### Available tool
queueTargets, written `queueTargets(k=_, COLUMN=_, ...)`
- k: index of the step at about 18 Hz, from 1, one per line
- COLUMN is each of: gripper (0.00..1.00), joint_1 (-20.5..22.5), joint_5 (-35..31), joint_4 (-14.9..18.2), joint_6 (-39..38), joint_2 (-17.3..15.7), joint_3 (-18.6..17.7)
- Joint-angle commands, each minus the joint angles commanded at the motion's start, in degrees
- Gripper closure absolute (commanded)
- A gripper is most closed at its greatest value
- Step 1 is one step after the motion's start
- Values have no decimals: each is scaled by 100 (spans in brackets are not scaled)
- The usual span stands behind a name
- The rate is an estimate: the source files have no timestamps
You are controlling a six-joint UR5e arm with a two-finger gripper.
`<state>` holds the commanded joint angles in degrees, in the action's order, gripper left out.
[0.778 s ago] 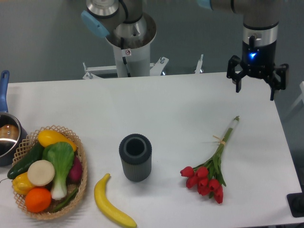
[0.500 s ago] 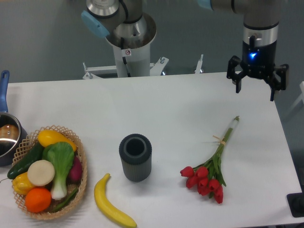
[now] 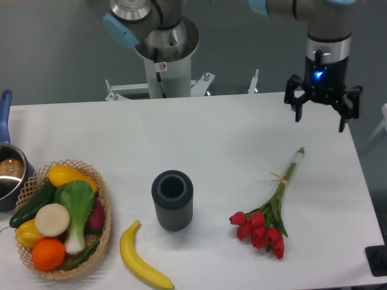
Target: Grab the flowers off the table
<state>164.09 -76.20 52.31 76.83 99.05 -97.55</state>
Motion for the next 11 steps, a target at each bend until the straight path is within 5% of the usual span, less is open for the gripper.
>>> queueTargets(k=11, gripper=0, joint_1=-413, joint_5=44, joint_4=-98, joint_6=-871, joint_2=518, joint_3=8)
